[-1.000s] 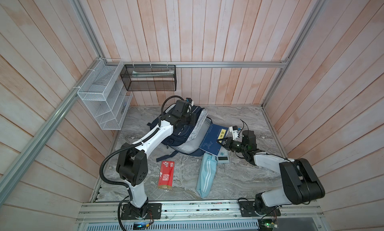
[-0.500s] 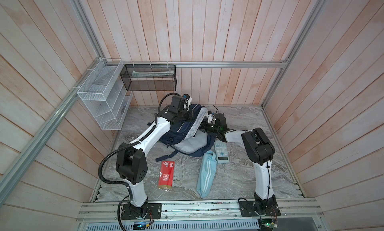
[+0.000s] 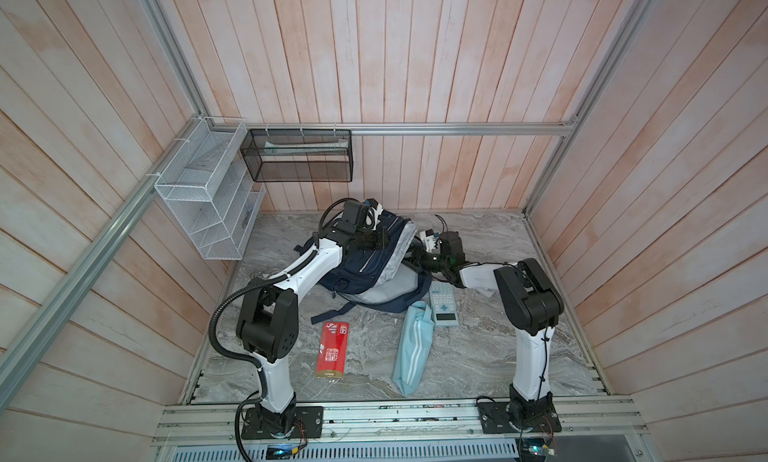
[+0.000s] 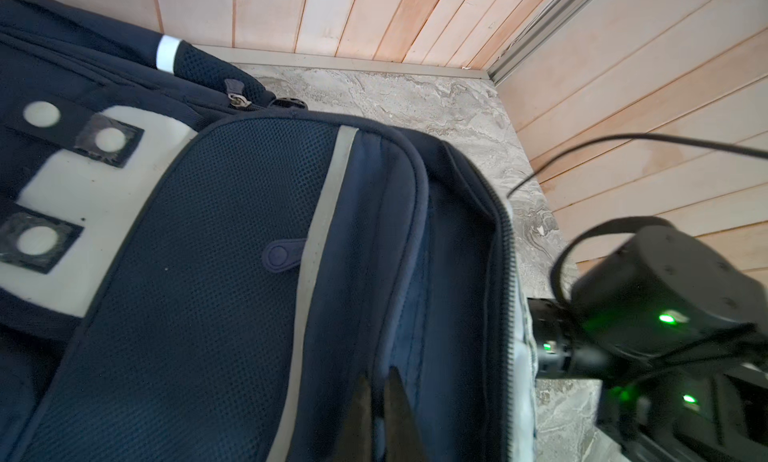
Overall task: Pack the student bag
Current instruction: 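Release the book and move the right gripper down to the backpack zipper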
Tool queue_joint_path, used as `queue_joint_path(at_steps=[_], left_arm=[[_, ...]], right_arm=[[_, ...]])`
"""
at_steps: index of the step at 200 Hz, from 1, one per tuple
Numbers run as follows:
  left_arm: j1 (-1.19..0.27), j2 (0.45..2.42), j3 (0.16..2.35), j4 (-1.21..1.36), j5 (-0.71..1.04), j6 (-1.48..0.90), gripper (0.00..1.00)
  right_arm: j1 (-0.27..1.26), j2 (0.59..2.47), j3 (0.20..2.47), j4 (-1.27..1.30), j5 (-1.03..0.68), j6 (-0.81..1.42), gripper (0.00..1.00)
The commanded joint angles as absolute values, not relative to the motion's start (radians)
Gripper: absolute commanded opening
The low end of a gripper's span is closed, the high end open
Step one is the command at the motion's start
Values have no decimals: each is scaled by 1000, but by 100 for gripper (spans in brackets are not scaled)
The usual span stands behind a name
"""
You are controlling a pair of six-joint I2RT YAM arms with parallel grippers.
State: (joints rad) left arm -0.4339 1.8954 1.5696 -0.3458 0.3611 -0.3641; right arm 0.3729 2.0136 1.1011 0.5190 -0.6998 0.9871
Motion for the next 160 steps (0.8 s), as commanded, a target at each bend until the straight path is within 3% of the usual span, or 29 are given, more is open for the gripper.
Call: queue_joint_path(at_steps=[1,17,24,47,66,80,92,103,107,111,114,142,160], left_arm=[[-421,1955,1568,-278,336,-392,0],[-433,1980,1562,-271,334,-402,0],[-435,1983,1559,-265,345,-405,5],[-418,1967,1554,-249,410,-431,36],[-400,1897,1511,-228,424,-448,62],[-391,1820,1459,-223,396,-455,76],[-380,1746,1401,-228,365,-468,91],[-360,1674,1329,-220,357,-491,98],[-349,1650,1294,-211,357,-504,100],[-336,1618,1256,-199,358,-523,100],[-327,1597,1224,-187,362,-538,100],[-184,1435,922,-39,410,-680,100],[-87,1417,763,83,482,-767,91]], right_arm=[[349,1886,980,495,-670,934,48],[353,1775,933,361,-574,828,48],[369,1724,928,281,-497,764,48],[471,1586,928,55,-217,579,54],[532,1479,859,64,-84,501,62],[536,1416,780,140,-84,491,72],[535,1386,743,181,-132,488,76],[542,1383,753,164,-156,499,79],[550,1386,759,148,-155,502,80],[563,1390,767,138,-152,499,94],[577,1391,772,132,-140,493,98],[778,1450,825,110,93,473,98],[855,1540,875,145,111,507,96]])
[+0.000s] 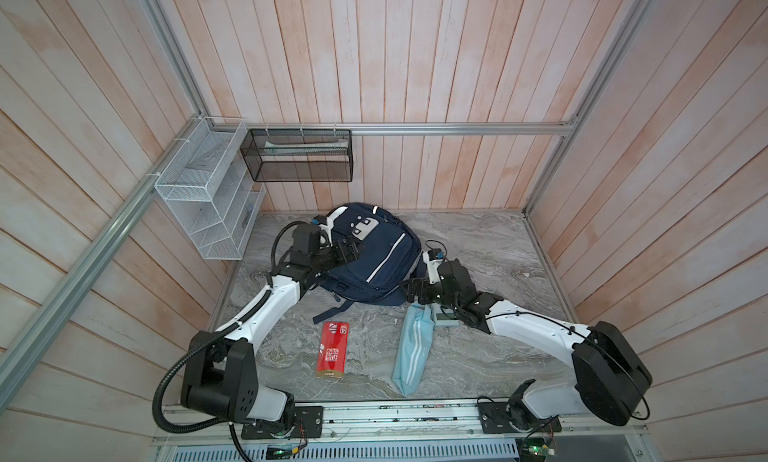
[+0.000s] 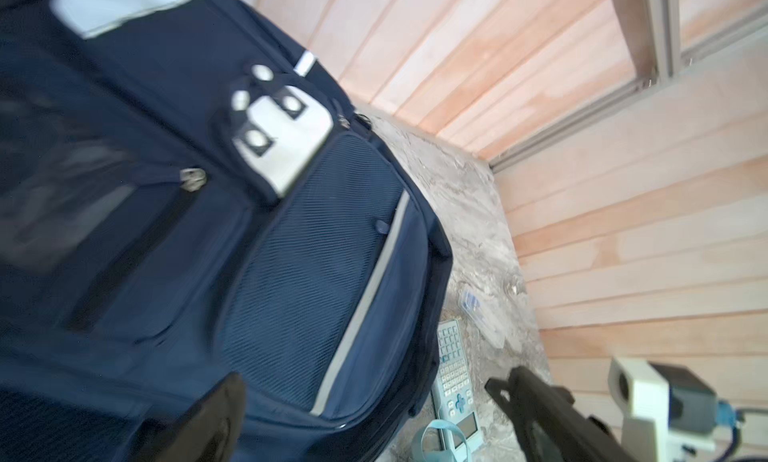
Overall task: Pack the student bag
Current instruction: 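Release the book and move the right gripper down to the backpack zipper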
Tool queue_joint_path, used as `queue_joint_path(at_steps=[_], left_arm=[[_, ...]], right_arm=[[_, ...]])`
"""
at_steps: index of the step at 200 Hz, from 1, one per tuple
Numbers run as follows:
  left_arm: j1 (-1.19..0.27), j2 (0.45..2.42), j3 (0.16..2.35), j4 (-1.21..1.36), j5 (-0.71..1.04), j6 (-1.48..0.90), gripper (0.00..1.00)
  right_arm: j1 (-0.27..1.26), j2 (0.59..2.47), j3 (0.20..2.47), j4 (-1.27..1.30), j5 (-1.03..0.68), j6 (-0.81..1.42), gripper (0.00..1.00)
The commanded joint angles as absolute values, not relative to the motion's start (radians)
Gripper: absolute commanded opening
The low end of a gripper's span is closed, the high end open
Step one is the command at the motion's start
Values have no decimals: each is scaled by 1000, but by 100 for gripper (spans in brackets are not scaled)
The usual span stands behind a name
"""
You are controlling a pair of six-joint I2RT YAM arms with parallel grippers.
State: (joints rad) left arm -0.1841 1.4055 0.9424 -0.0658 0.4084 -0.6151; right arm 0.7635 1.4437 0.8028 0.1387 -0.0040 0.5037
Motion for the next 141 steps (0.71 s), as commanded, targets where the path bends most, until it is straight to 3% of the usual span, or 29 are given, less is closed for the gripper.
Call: queue_joint_path(at_steps=[1,30,66,87,100,119,126,141], left_arm=[[-82,1417,755,90,484,-772,90],[-12,1464,609,277,460,-823,85],[-12,1570,632,350,379,-795,85],[-12,1656,676,356,366,-787,76],[-12,1700,685,378,369,-783,59],[-16,1740,698,415,410,-793,21],[-20,1740,701,409,420,-797,12],[-24,1717,693,404,431,-811,7]], right_arm=[[860,1545,879,147,111,508,96],[991,1740,1033,172,146,488,87],[1032,1929,1203,154,27,471,69],[1040,1993,1252,178,-4,459,60],[1042,2035,1286,186,-19,439,55],[1037,2098,1342,186,-18,417,53],[1033,2121,1362,187,-15,410,52],[1020,2160,1394,193,-1,396,50]])
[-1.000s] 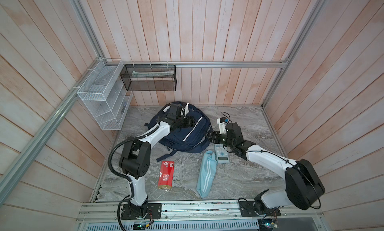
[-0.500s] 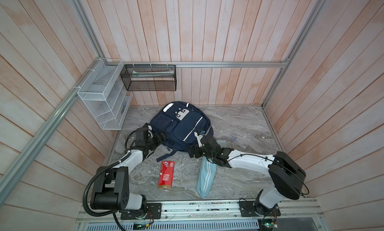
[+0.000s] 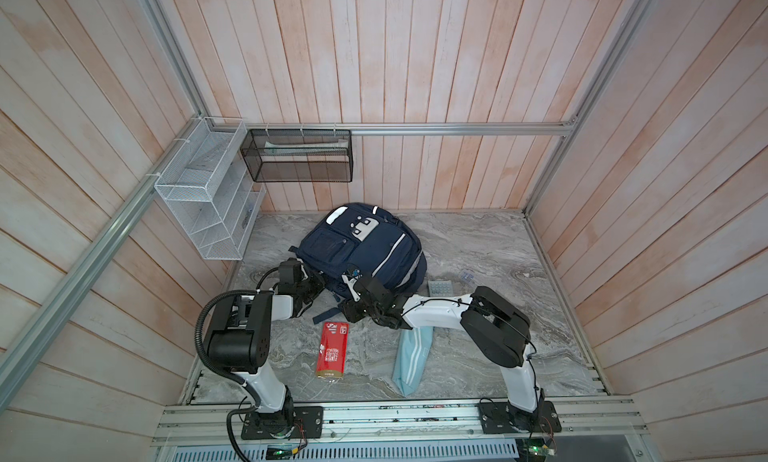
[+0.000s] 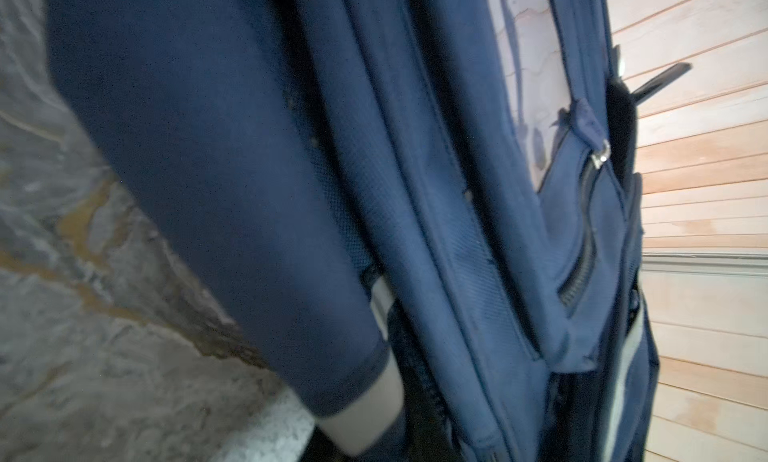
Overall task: Pack the student bag
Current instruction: 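Release the book and move the right gripper down to the backpack zipper, then grasp the backpack zipper pull with the right gripper while the left holds the bag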
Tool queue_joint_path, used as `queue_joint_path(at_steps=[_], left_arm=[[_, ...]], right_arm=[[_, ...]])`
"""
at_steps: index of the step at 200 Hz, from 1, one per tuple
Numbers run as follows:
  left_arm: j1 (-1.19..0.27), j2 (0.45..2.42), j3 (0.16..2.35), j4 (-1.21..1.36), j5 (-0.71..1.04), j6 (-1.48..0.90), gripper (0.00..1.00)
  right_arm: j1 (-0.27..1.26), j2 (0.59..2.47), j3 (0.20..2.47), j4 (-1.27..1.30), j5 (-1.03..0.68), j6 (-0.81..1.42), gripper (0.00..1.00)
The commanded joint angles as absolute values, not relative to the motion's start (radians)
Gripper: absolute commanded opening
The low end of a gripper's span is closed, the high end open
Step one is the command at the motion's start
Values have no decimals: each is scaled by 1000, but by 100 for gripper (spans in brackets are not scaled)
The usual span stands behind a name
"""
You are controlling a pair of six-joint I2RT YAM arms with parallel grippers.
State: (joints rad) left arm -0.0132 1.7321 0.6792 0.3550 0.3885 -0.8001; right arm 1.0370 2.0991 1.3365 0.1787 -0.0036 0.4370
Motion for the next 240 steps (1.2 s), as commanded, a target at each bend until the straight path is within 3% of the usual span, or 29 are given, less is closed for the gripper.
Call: queue_joint_path(at_steps=[1,13,49,92,121,146,169,179,198,240], left_arm=[[-24,1715,691,404,433,-811,7],[-24,1680,676,399,445,-826,0],[-49,1603,647,380,507,-864,0],[-97,1572,592,413,540,-920,0],[-98,1566,587,424,579,-940,0],[-107,1530,581,396,586,-942,0],[-104,1489,572,367,586,-937,0],[-104,1480,573,351,583,-931,0],[-104,1477,569,353,583,-932,0],[-77,1493,584,360,579,-922,0]], right_arm=[[1019,2162,1397,194,0,394,50],[1002,2192,1416,199,24,393,49],[966,2241,1459,241,-9,363,49],[971,2249,1471,294,59,391,62],[970,2271,1480,322,101,441,62],[962,2283,1524,303,200,442,49],[932,2272,1517,325,190,449,15],[925,2259,1496,339,187,448,6],[917,2225,1439,375,171,454,0],[924,2136,1329,310,133,422,0]])
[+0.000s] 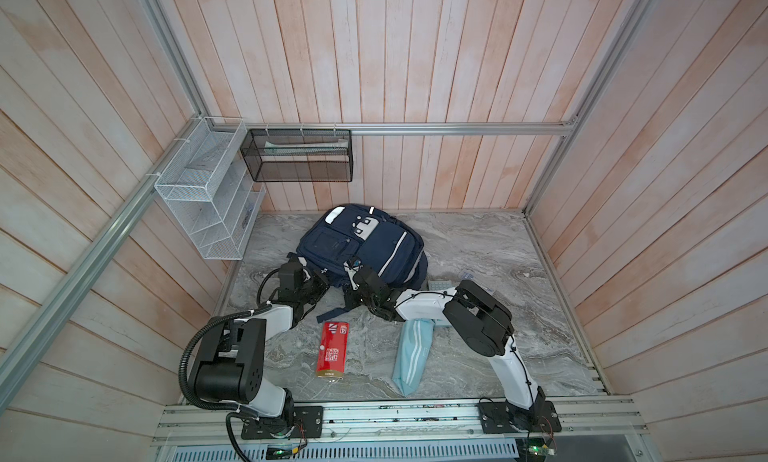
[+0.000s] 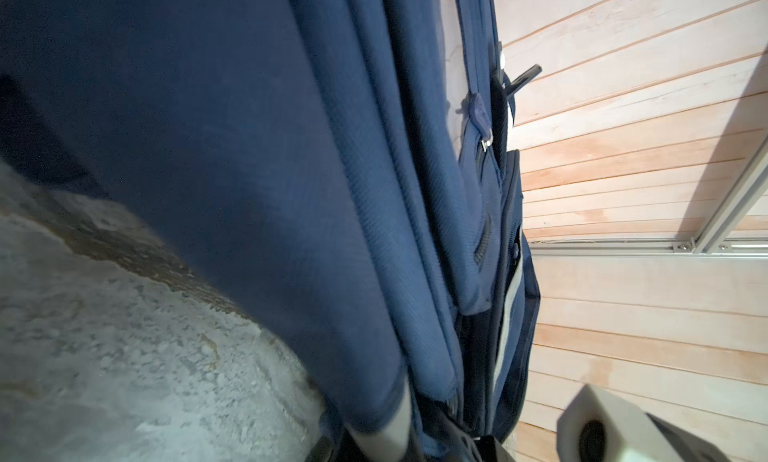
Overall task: Pack the student bag
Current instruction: 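Grasp the backpack zipper pull with the right gripper while the left holds the bag, then drag the zipper pull along the backpack opening with the right gripper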
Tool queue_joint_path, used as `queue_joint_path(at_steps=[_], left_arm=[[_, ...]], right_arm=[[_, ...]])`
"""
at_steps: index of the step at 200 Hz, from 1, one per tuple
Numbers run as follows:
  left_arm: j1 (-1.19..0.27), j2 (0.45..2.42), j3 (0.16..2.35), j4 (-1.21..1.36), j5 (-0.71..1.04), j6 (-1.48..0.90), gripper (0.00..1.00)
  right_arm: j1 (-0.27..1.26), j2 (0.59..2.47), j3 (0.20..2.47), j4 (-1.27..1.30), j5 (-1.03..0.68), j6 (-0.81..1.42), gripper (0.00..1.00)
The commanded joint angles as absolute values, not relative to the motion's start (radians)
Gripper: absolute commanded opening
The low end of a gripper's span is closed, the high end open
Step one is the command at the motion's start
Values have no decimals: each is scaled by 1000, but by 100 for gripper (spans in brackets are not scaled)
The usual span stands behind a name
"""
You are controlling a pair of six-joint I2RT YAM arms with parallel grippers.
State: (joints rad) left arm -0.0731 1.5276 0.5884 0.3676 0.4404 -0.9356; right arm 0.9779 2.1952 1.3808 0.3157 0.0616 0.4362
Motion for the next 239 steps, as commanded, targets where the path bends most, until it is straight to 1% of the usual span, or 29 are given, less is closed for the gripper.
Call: queue_joint_path(at_steps=[1,54,121,142,172,200,213,227,239], left_arm=[[-75,1493,584,360,578,-922,0],[-26,1488,602,347,564,-906,0],[-21,1520,607,362,567,-901,0],[-6,1517,603,357,569,-895,0],[-5,1540,610,368,580,-890,0],[-5,1567,632,362,569,-876,0],[-5,1591,644,376,575,-883,0],[-7,1623,667,387,574,-885,0],[-13,1650,698,391,570,-881,0]], right_arm=[[923,2133,1326,308,133,421,0],[893,2013,1211,145,142,400,0],[860,1934,1151,-87,224,352,0],[803,1890,1104,-120,196,332,0],[714,1802,1014,-86,108,282,0],[628,1761,997,-109,118,250,0],[594,1748,990,-103,73,245,0],[600,1743,1003,-115,16,213,0],[636,1746,1022,-134,24,197,0]])
